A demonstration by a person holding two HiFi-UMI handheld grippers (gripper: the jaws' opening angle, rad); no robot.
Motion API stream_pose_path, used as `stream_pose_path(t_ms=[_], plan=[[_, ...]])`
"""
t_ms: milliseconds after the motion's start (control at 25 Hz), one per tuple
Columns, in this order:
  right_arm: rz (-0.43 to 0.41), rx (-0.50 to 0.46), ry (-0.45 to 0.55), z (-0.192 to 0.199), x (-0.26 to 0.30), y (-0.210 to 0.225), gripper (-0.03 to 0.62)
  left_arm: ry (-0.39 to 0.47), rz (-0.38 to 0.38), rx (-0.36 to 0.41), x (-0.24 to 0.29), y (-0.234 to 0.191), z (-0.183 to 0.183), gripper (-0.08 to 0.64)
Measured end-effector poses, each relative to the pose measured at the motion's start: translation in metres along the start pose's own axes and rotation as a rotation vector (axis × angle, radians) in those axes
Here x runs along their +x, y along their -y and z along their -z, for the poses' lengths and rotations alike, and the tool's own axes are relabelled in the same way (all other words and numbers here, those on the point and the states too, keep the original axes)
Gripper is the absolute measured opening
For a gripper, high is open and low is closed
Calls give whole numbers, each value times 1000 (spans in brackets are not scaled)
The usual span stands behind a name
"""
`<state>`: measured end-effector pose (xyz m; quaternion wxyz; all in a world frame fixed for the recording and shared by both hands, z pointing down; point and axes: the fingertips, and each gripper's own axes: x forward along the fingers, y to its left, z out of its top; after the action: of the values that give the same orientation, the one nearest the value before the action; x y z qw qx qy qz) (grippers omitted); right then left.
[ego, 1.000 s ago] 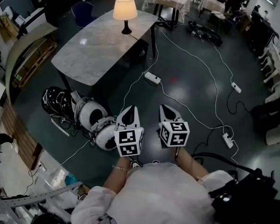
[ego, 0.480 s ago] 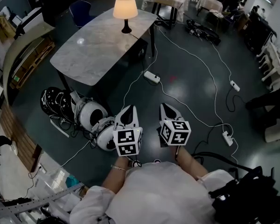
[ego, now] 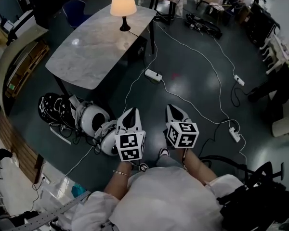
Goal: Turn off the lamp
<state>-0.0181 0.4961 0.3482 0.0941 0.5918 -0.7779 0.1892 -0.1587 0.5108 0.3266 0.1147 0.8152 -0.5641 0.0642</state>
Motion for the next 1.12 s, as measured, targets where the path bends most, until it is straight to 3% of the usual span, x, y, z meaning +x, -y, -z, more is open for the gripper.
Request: stream_pose_path(t_ms=[320, 720, 1120], plan=[[20, 24, -1, -7, 25, 28, -2, -13, -9, -8, 36, 0, 2, 8], [-30, 7, 0, -45, 79, 67, -2, -5, -50, -9, 103, 9, -22, 8], [-50, 11, -39, -61, 124, 115, -2, -43, -89, -16, 163, 20, -23, 8]])
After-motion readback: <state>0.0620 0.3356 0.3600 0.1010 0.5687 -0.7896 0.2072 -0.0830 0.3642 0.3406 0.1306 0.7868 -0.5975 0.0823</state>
